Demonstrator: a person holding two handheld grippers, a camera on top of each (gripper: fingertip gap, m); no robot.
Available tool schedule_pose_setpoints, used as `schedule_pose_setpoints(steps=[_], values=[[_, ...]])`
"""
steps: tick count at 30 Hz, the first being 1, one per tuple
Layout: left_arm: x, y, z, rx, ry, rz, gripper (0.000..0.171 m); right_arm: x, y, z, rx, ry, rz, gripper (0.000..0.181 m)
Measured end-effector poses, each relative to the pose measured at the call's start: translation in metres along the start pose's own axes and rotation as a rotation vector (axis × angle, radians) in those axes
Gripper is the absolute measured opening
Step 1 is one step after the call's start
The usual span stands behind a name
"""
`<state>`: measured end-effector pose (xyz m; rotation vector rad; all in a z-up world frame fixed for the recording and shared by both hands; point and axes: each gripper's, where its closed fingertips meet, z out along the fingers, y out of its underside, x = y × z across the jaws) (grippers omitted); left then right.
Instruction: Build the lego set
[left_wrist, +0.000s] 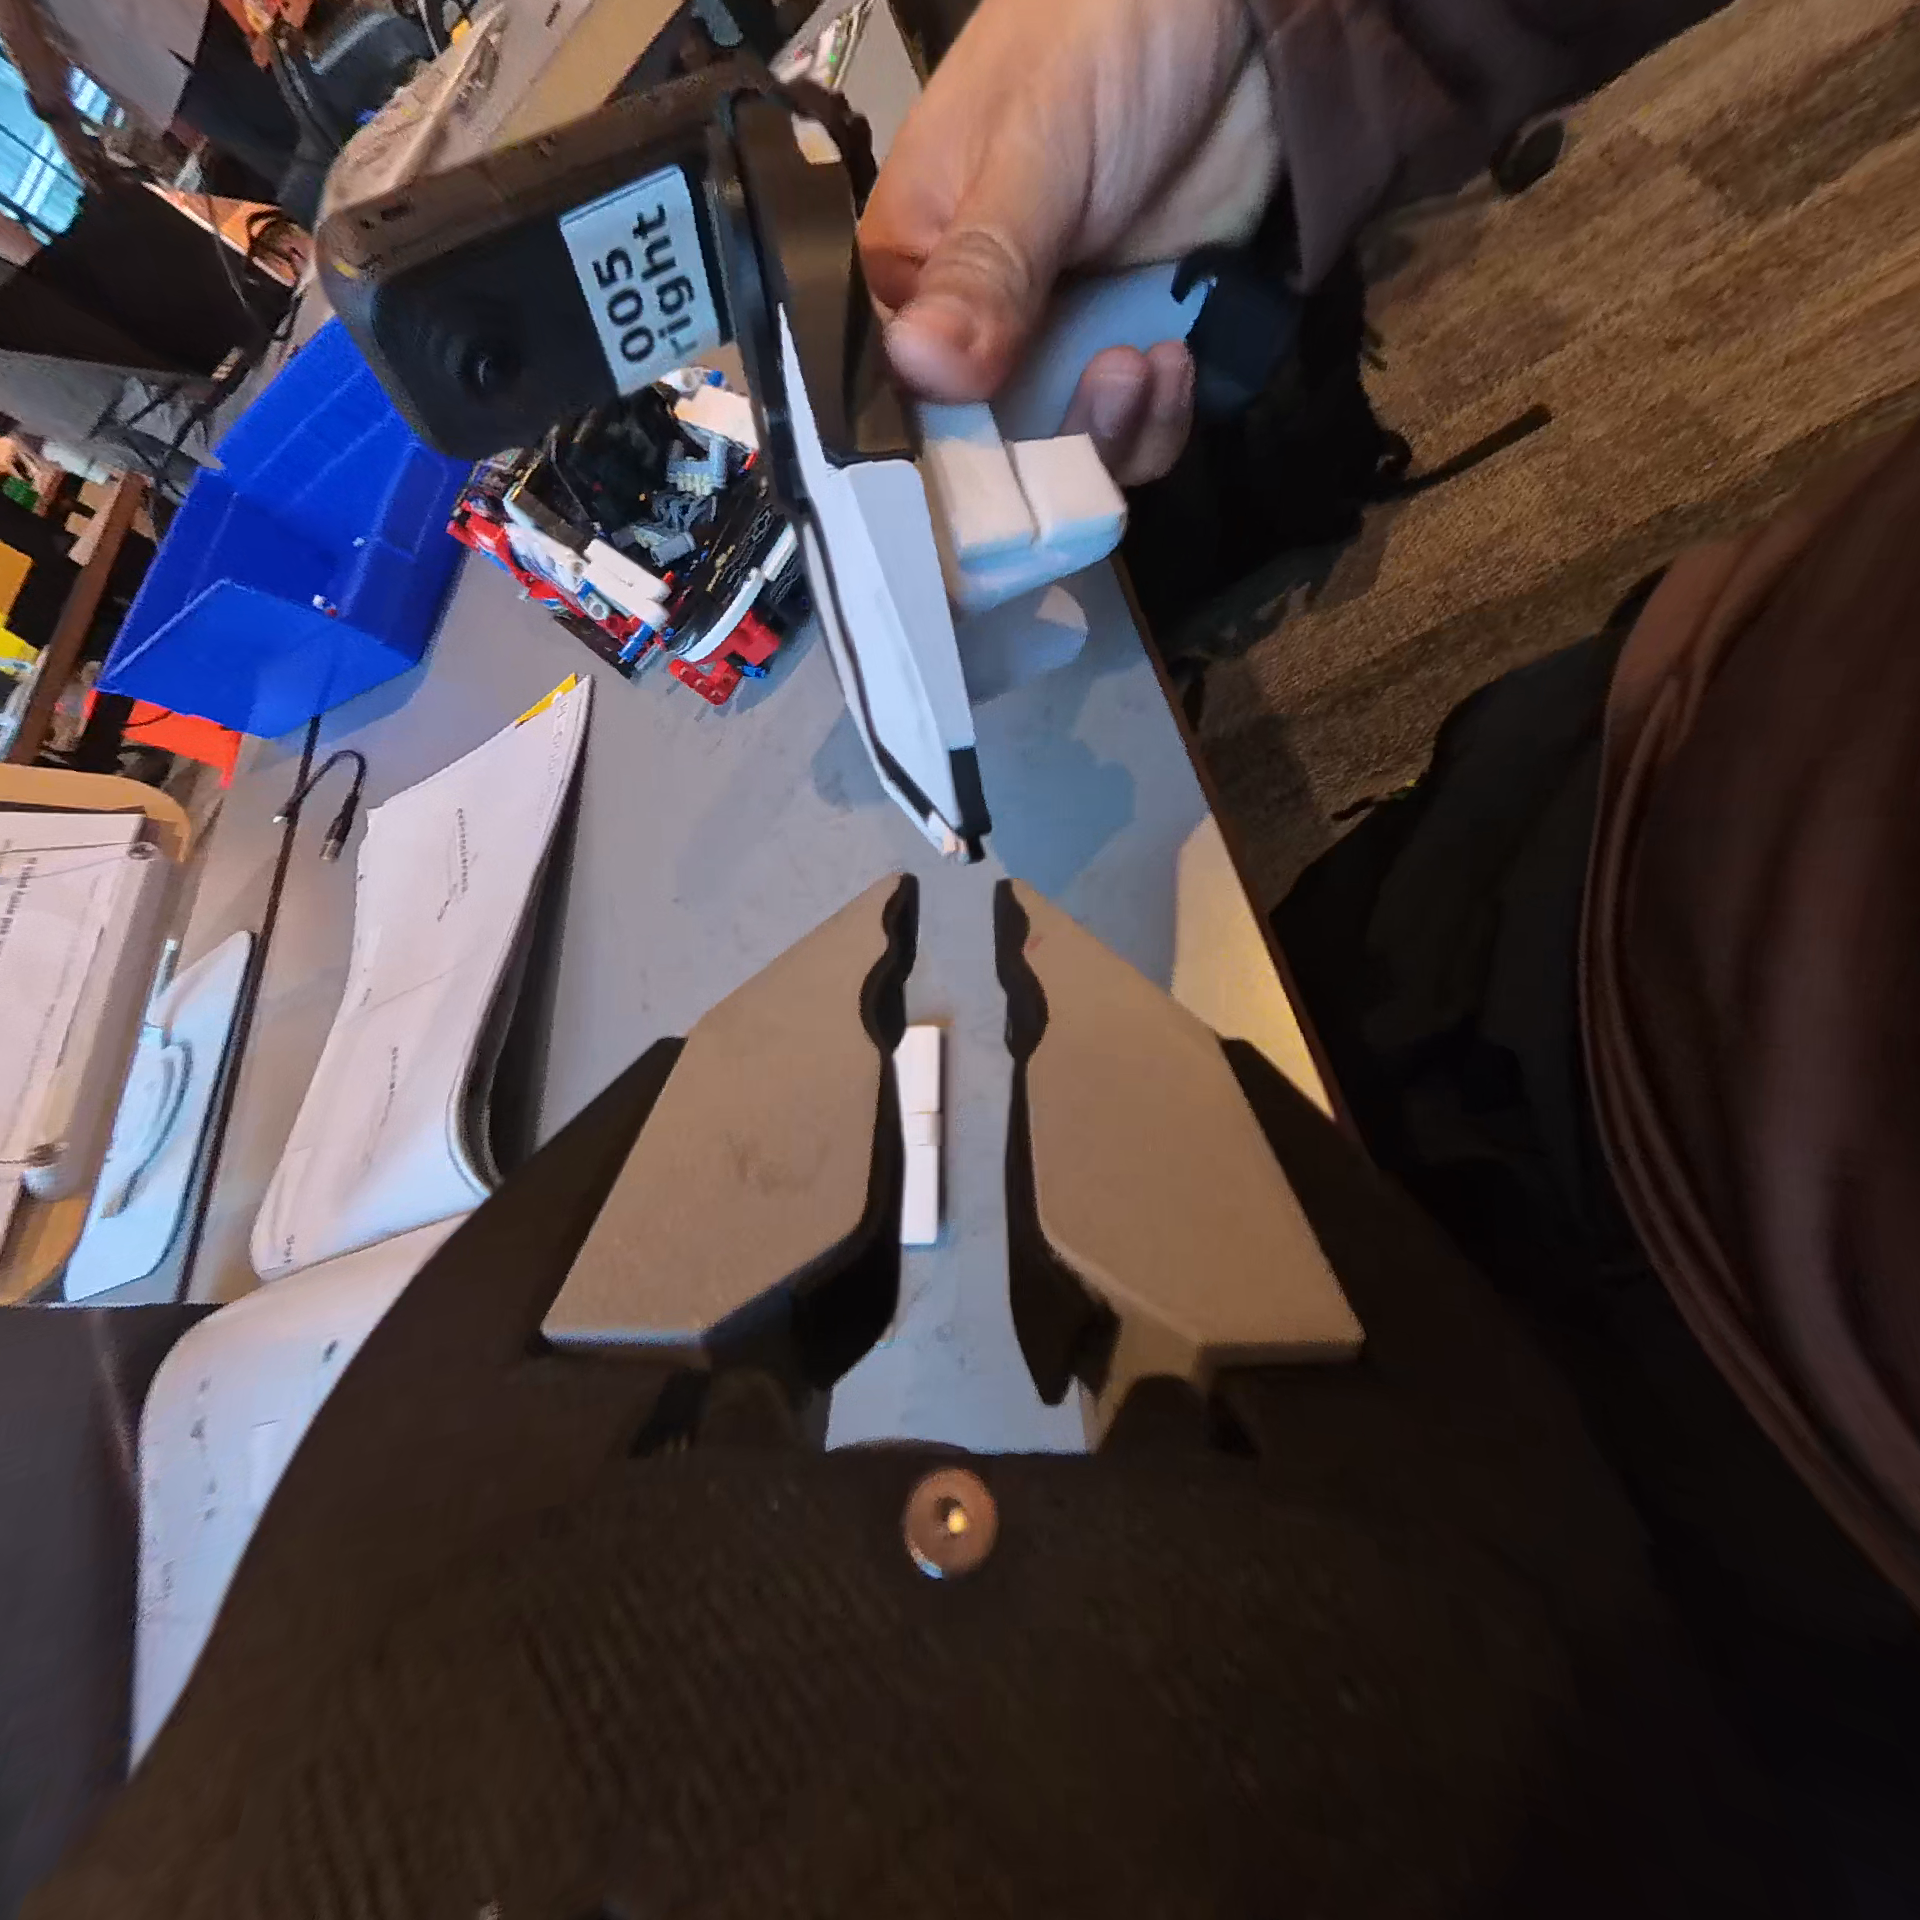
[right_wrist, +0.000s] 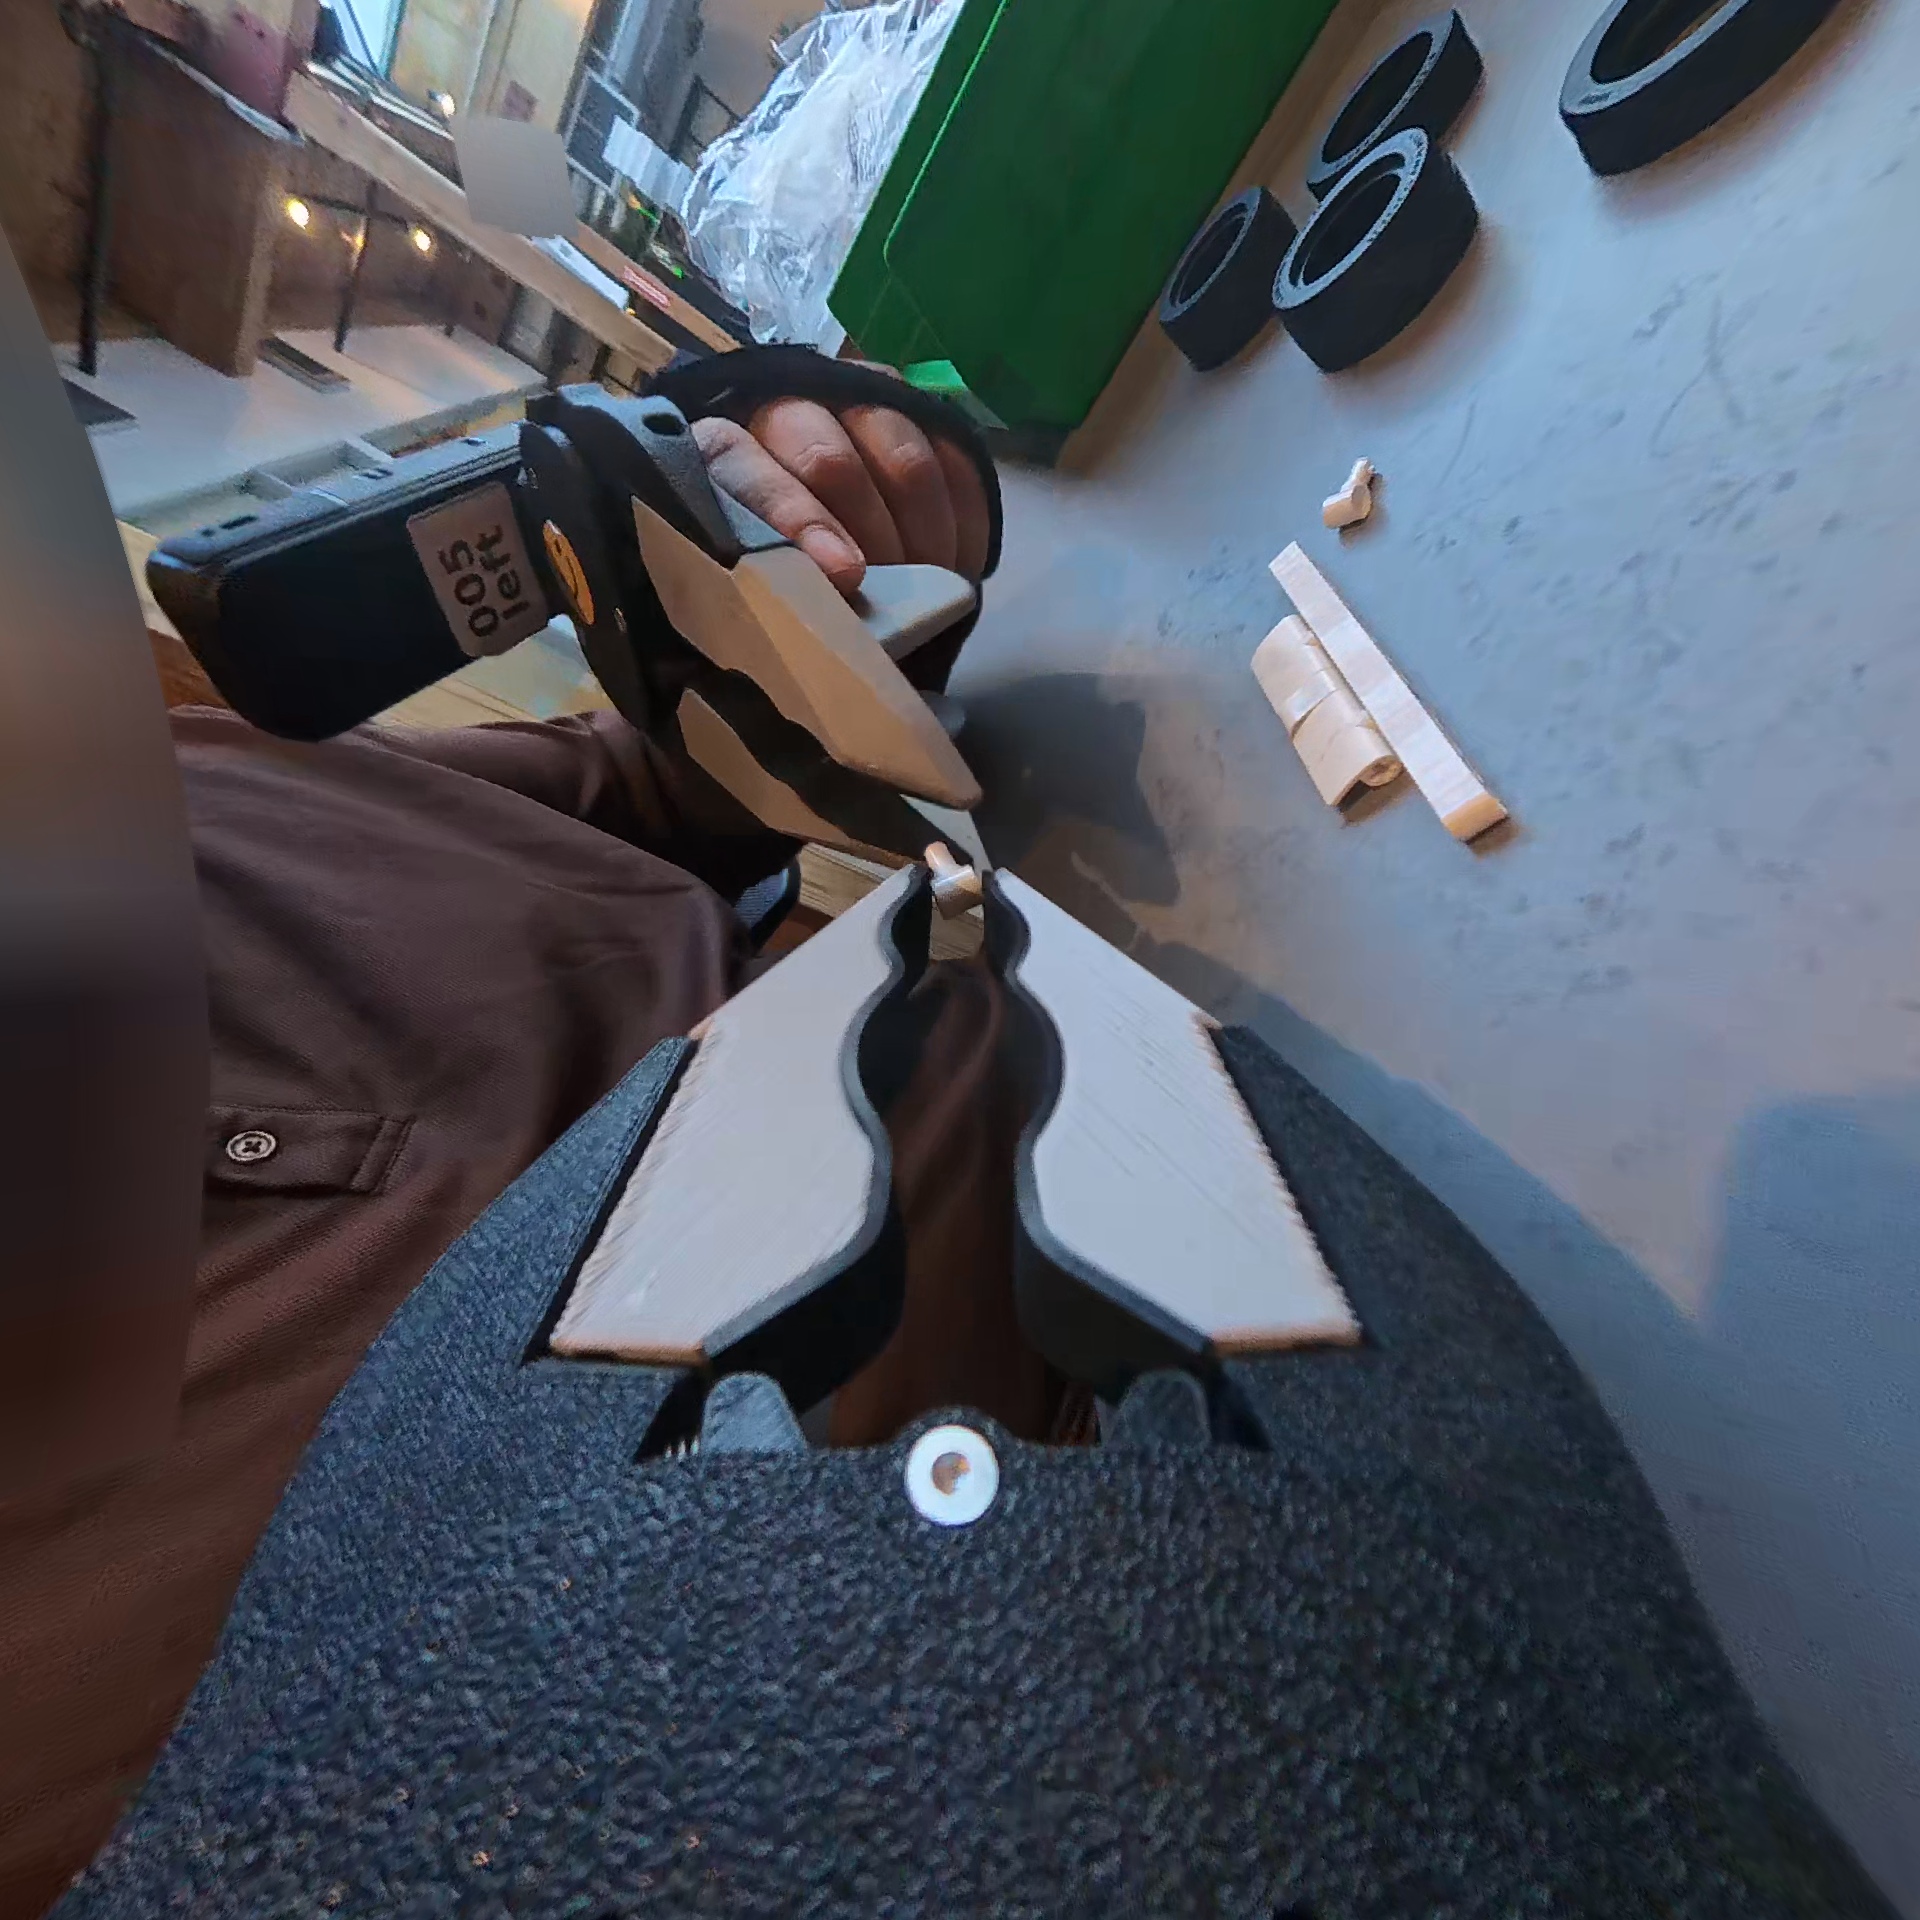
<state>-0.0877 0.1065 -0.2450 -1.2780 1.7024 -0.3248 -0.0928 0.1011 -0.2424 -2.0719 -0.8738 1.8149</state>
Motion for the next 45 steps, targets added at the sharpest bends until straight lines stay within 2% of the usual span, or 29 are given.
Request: schedule_pose_setpoints(steps=[5, 12, 14, 16, 18, 21, 24, 27, 30, 34, 37, 39, 45], values=[[0.002, -0.003, 0.001, 0.015, 0.016, -0.001, 0.008, -0.002, -0.001, 0.004, 0.018, -0.057, 0.062, 0.009], [0.003, -0.002, 0.002, 0.027, 0.025, 0.013, 0.003, 0.002, 0.001, 0.005, 0.021, -0.048, 0.088, 0.009], [0.003, 0.001, 0.004, 0.019, 0.045, -0.015, 0.002, 0.005, 0.001, 0.004, 0.015, 0.002, 0.032, 0.009], [0.004, 0.004, 0.004, 0.041, 0.109, -0.101, 0.002, 0.009, 0.001, -0.004, -0.007, 0.107, -0.129, 0.013], [0.011, 0.006, 0.003, 0.081, 0.236, -0.218, 0.003, 0.014, 0.001, -0.017, -0.053, 0.262, -0.382, 0.012], [0.012, 0.006, 0.001, 0.148, 0.343, -0.289, 0.003, 0.017, 0.003, -0.027, -0.157, 0.450, -0.772, 0.017], [0.016, -0.004, -0.001, 0.206, 0.435, -0.293, 0.002, 0.008, 0.009, -0.019, -0.233, 0.506, -1.024, 0.028], [0.025, -0.008, -0.001, 0.210, 0.525, -0.291, 0.003, -0.003, 0.011, -0.010, -0.279, 0.539, -1.239, 0.024], [0.027, -0.008, 0.002, 0.204, 0.567, -0.318, 0.003, -0.005, 0.013, -0.007, -0.366, 0.588, -1.368, 0.017], [0.024, -0.006, 0.007, 0.176, 0.616, -0.473, 0.002, 0.000, 0.023, -0.002, -0.441, 0.588, -1.381, 0.019], [0.025, 0.001, 0.013, 0.091, 0.667, -0.650, 0.002, 0.010, 0.028, 0.000, -0.462, 0.632, -1.390, 0.017], [0.024, 0.002, 0.017, 0.060, 0.711, -0.778, 0.002, 0.017, 0.027, 0.000, -0.447, 0.679, -1.385, 0.000], [0.012, 0.004, 0.027, 0.028, 0.774, -1.003, 0.002, 0.028, 0.026, -0.003, -0.369, 0.736, -1.333, 0.003]])
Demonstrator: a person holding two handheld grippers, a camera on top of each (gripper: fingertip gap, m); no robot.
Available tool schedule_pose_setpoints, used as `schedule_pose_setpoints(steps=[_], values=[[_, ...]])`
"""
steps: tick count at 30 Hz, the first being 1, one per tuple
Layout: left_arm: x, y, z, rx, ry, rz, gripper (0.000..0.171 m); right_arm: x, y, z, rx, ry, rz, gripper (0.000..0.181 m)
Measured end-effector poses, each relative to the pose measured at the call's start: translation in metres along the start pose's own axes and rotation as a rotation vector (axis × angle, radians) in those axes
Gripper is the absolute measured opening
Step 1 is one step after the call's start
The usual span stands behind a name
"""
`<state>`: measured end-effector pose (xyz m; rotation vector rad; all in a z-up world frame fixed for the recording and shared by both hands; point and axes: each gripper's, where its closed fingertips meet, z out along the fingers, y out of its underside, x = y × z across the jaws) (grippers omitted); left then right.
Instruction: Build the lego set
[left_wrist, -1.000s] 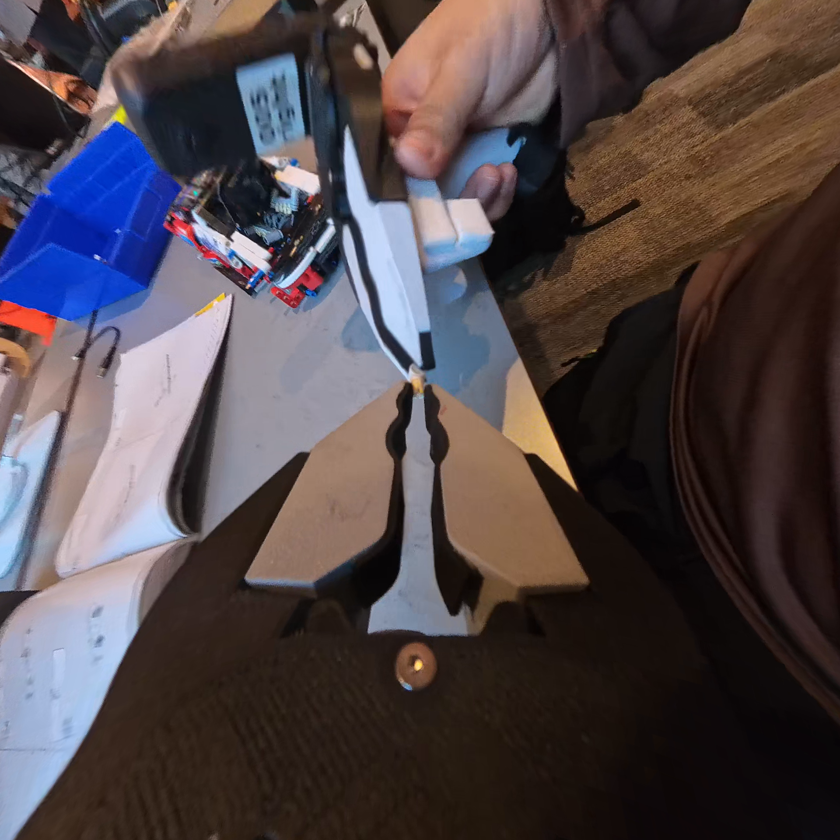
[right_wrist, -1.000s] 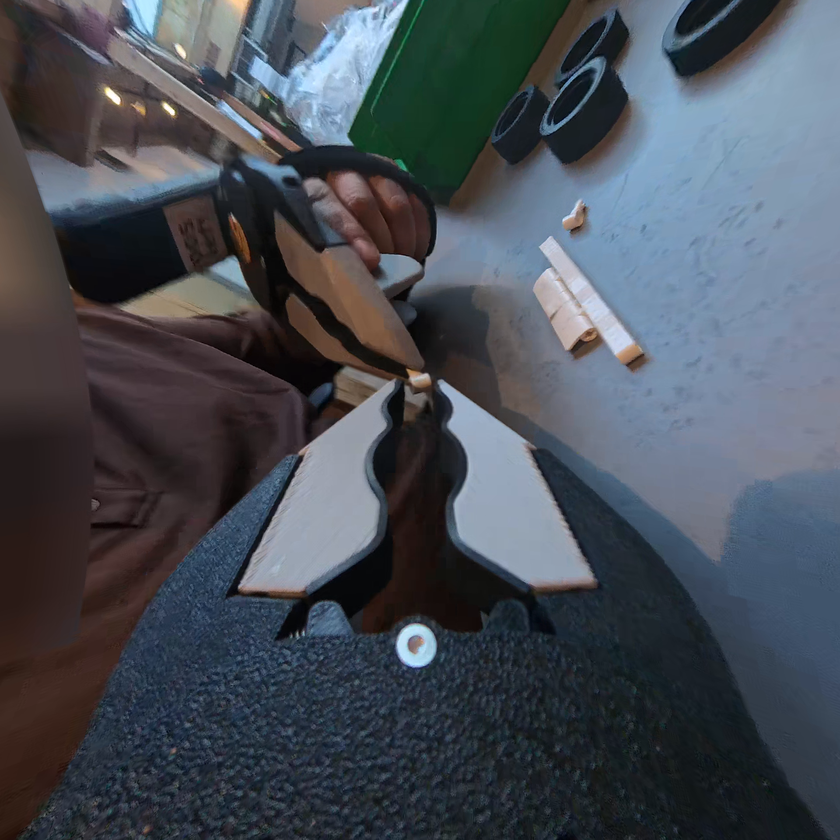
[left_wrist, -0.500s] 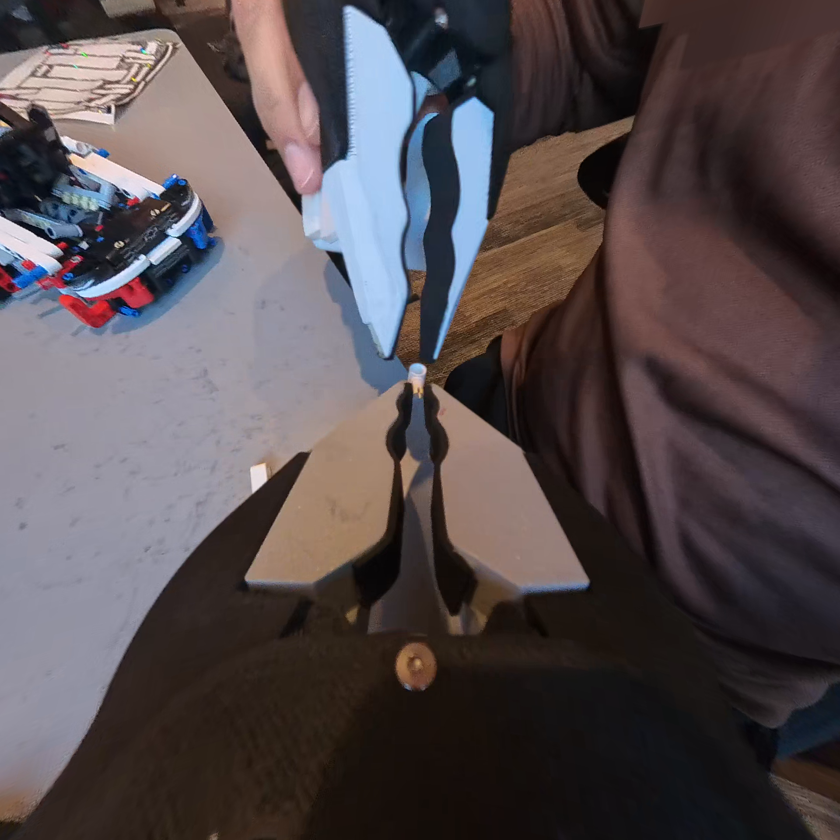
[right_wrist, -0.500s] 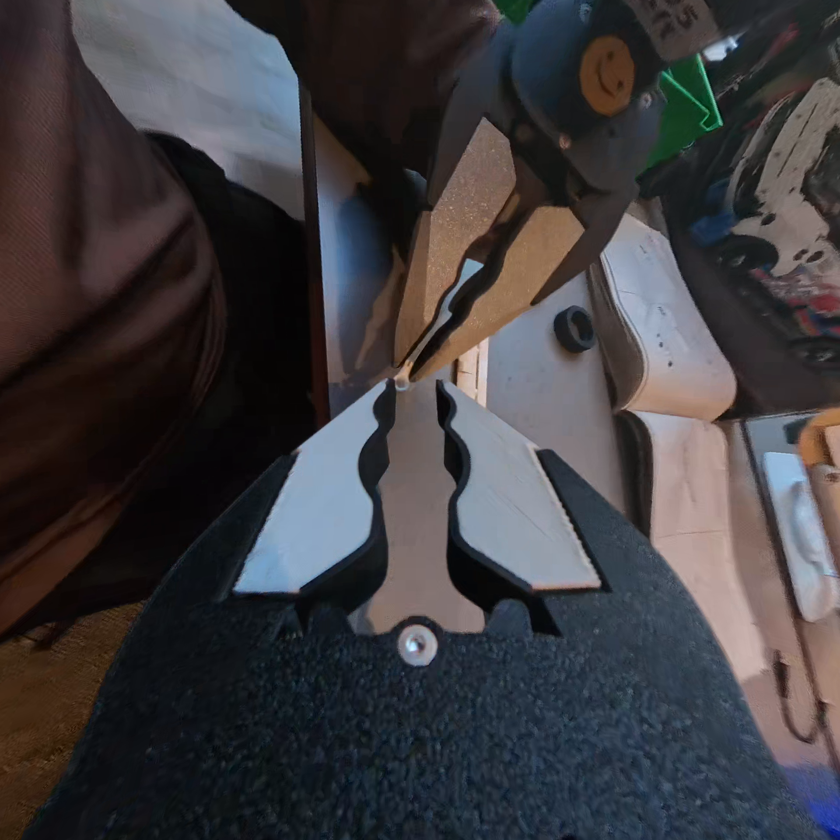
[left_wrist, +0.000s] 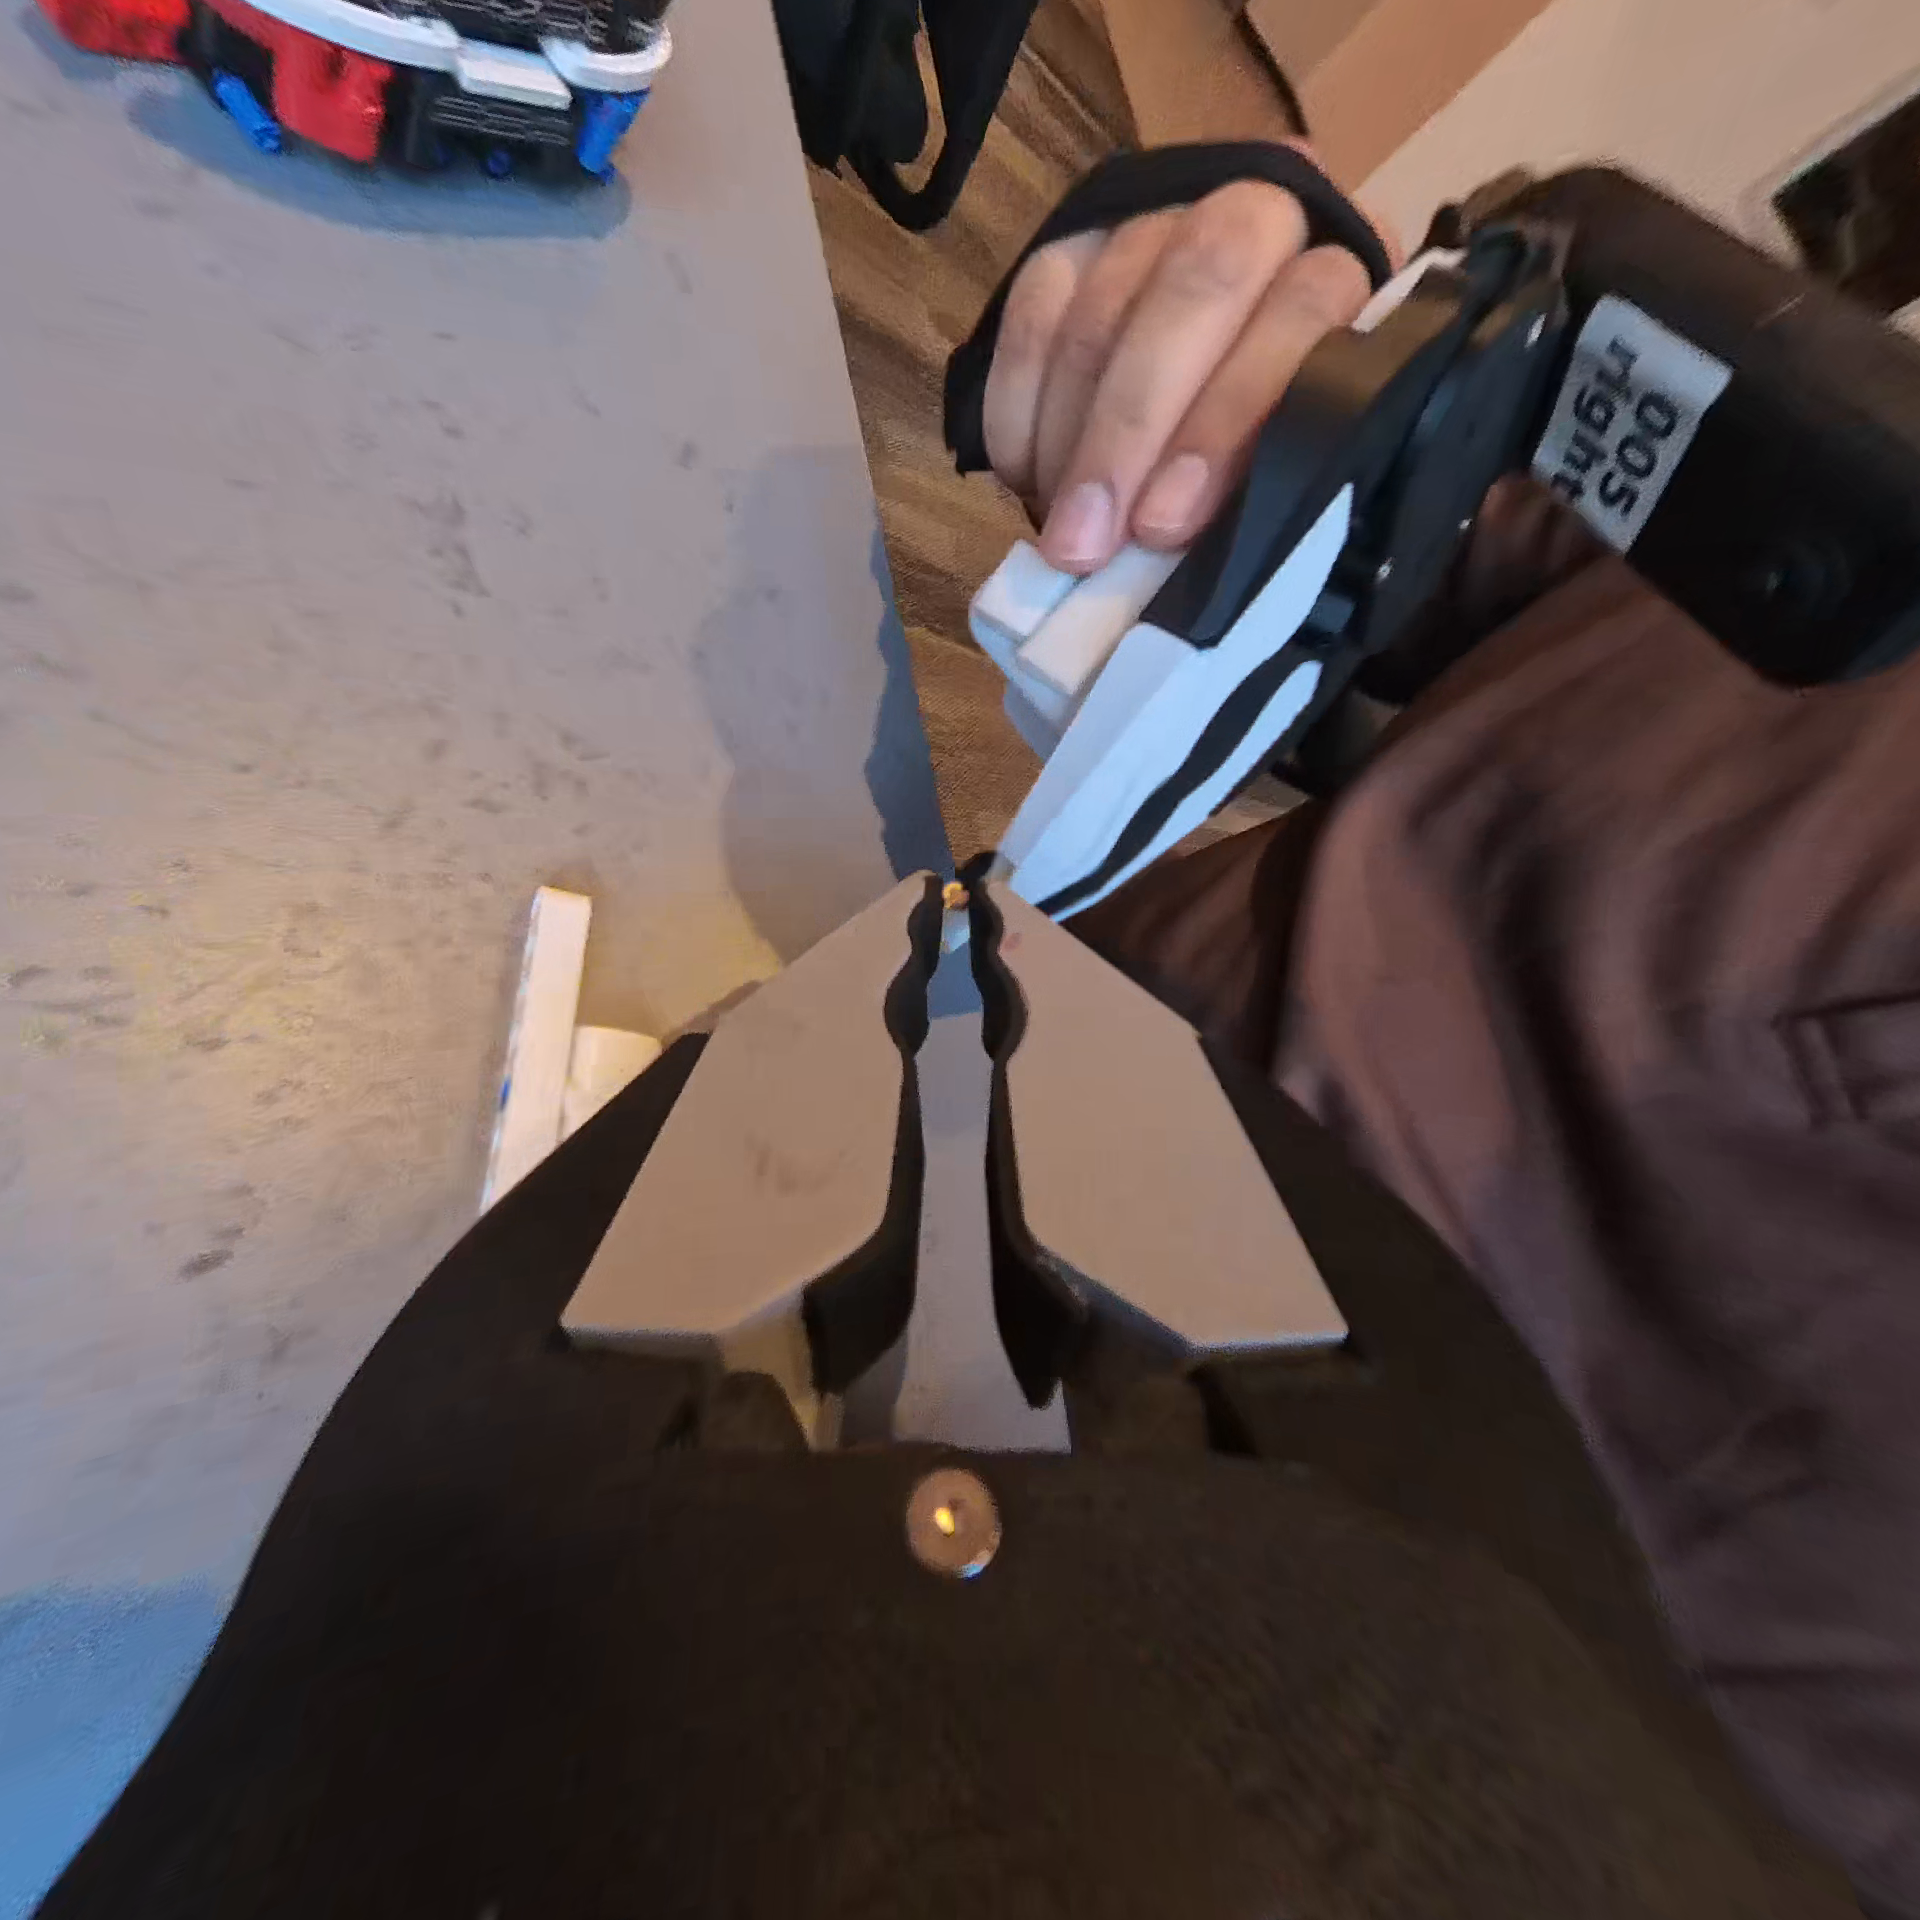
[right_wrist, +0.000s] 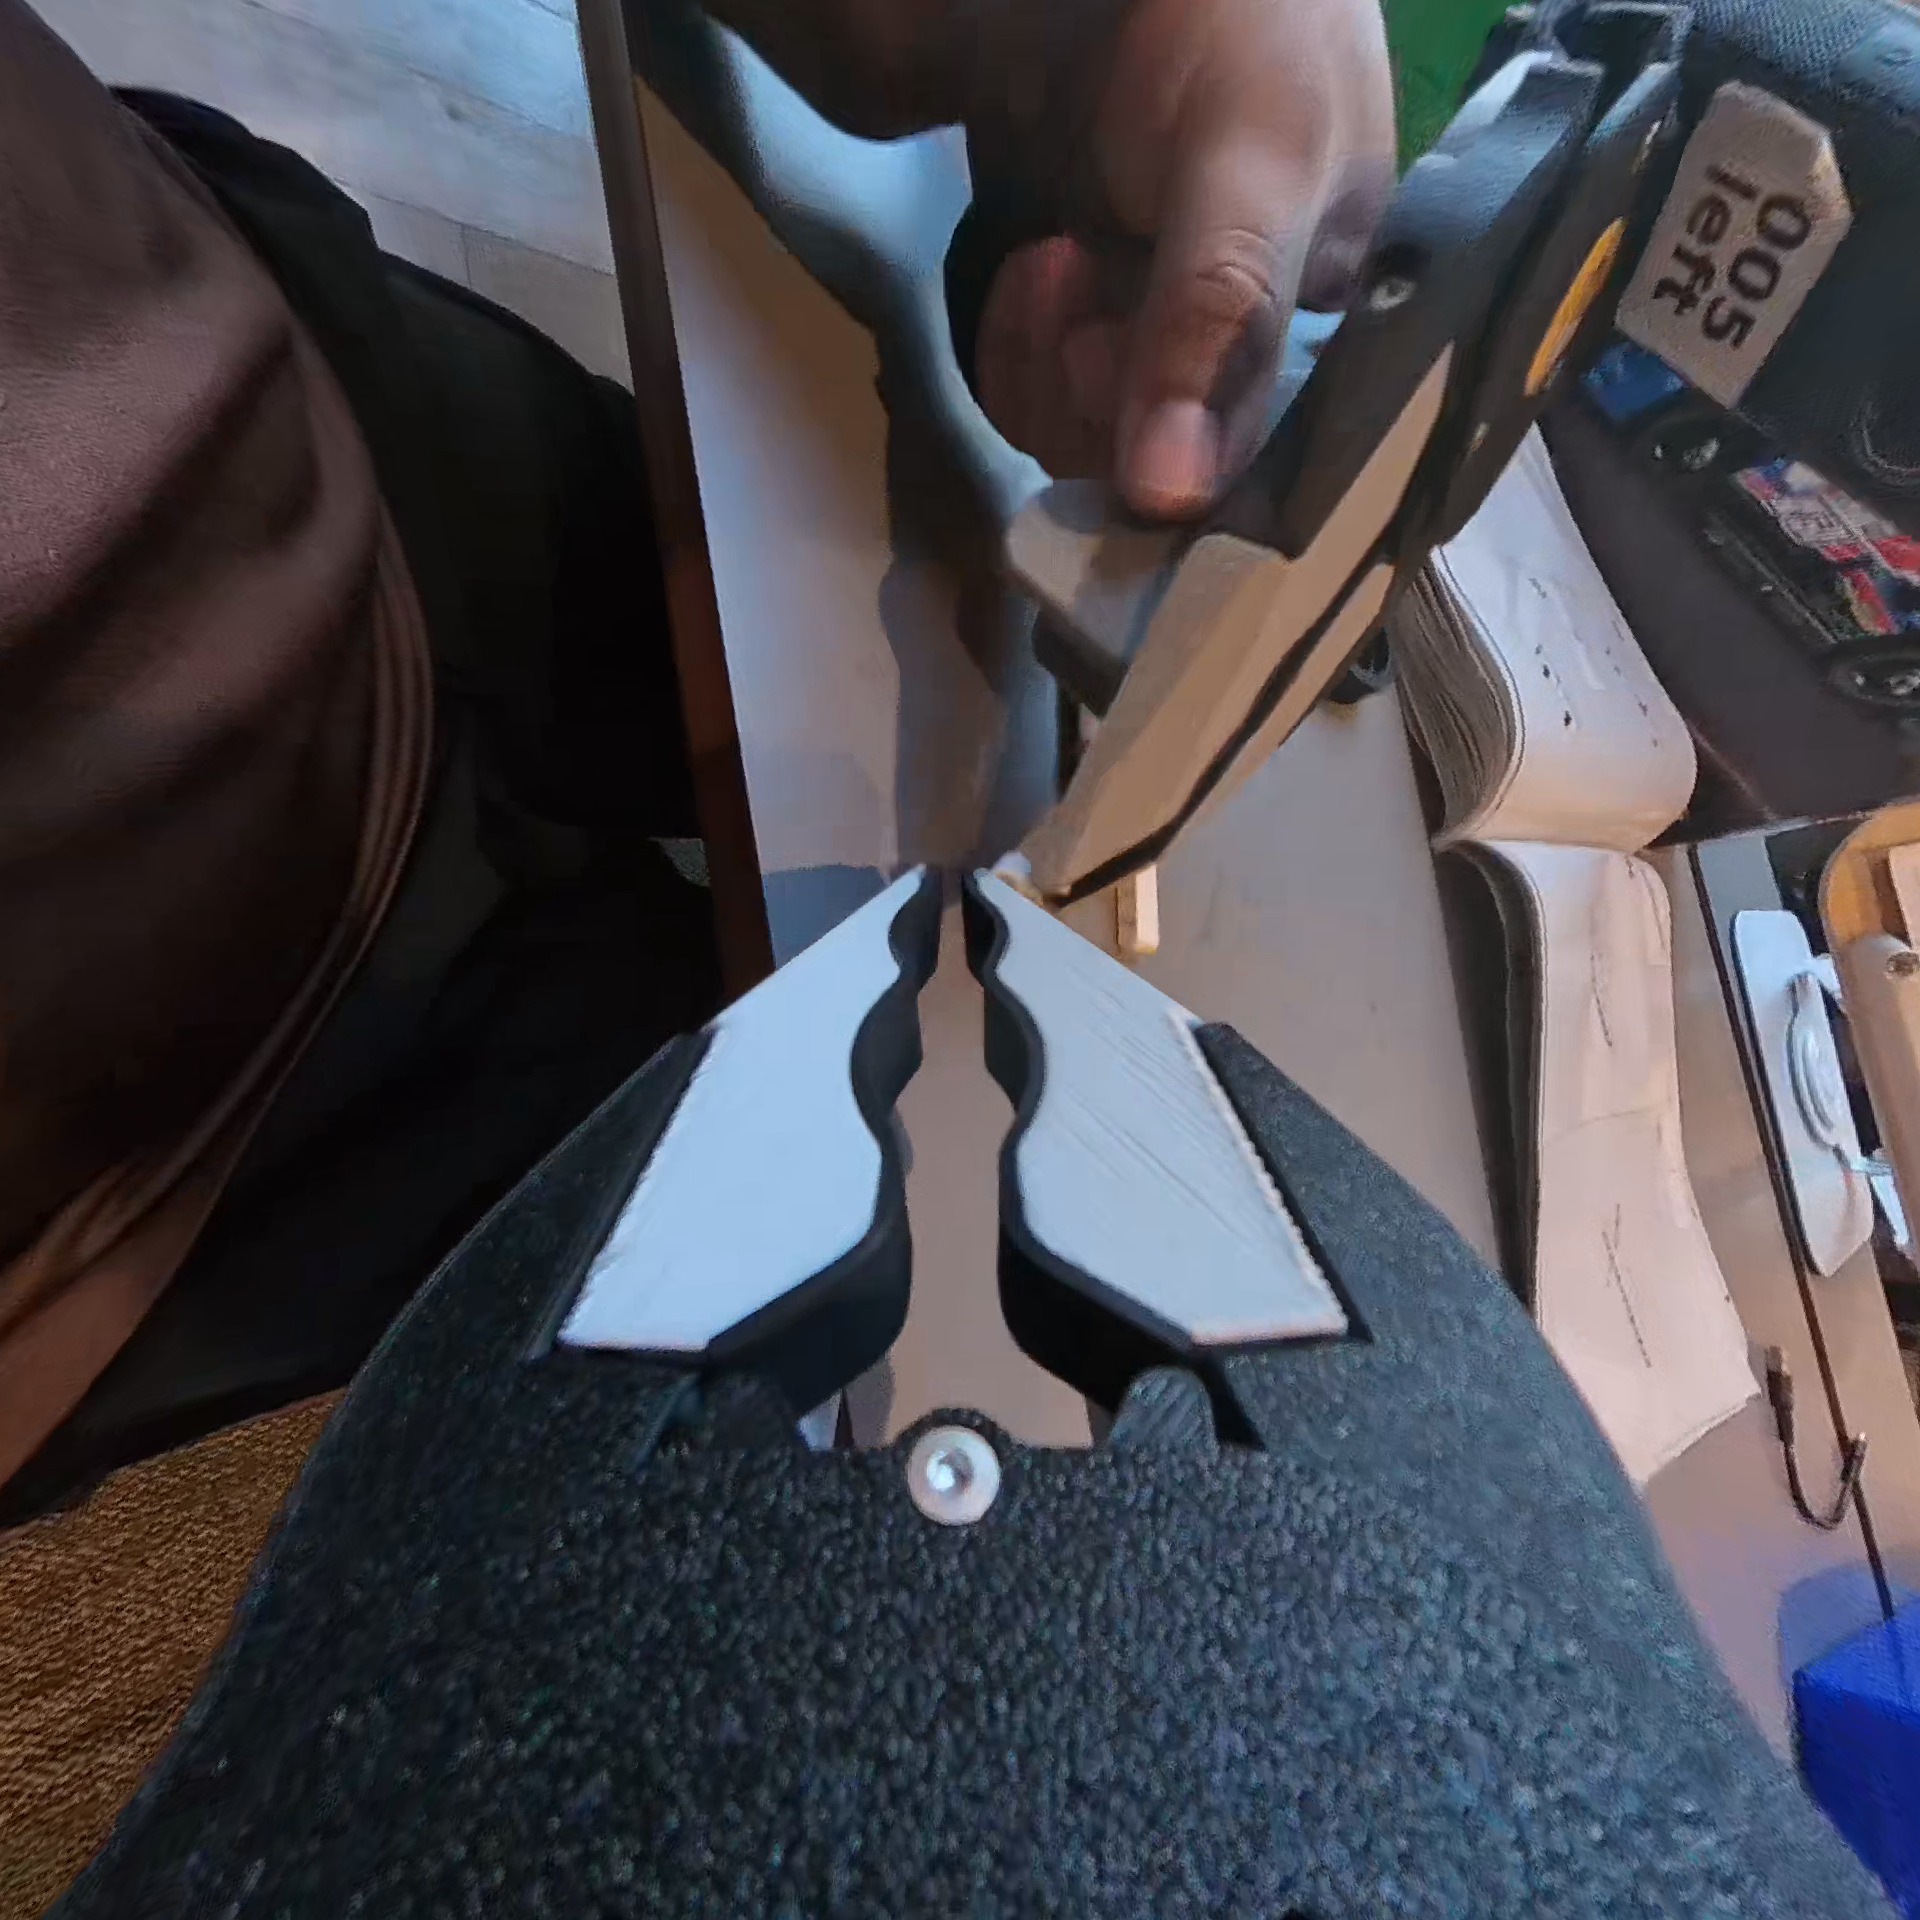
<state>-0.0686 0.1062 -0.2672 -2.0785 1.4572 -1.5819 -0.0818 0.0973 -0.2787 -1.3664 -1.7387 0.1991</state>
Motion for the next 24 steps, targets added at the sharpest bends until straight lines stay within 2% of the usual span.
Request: schedule_pose_setpoints(steps=[2, 5, 7, 10, 13, 15, 18, 20, 21, 24], values=[[-0.001, -0.004, -0.001, -0.024, 0.041, -0.050, 0.002, 0.007, 0.011, -0.003, -0.021, 0.038, 0.023, 0.008], [-0.015, -0.005, 0.002, -0.101, 0.007, -0.075, 0.002, 0.017, 0.027, -0.006, -0.064, 0.108, 0.036, 0.015], [-0.015, -0.007, 0.005, -0.125, 0.032, -0.092, 0.002, 0.019, 0.029, -0.007, -0.078, 0.142, 0.009, 0.019], [-0.017, -0.012, 0.009, -0.108, 0.046, -0.121, 0.002, 0.026, 0.024, -0.009, -0.078, 0.220, -0.030, 0.020], [-0.028, -0.017, 0.009, -0.059, -0.010, -0.156, 0.002, 0.031, 0.026, -0.009, -0.074, 0.270, 0.021, 0.019], [-0.035, -0.019, 0.009, -0.028, -0.069, -0.183, 0.002, 0.030, 0.032, -0.005, -0.071, 0.249, 0.110, 0.019], [-0.050, -0.008, 0.012, -0.071, -0.174, -0.224, 0.003, 0.026, 0.051, 0.004, -0.115, 0.205, 0.235, 0.021], [-0.050, -0.008, 0.016, -0.074, -0.181, -0.230, 0.003, 0.026, 0.054, 0.007, -0.104, 0.174, 0.314, 0.009], [-0.051, -0.010, 0.017, -0.062, -0.194, -0.228, 0.004, 0.026, 0.055, 0.007, -0.096, 0.158, 0.344, 0.008], [-0.053, -0.015, 0.018, -0.038, -0.226, -0.219, 0.014, 0.030, 0.057, 0.008, -0.088, 0.140, 0.419, 0.018]])
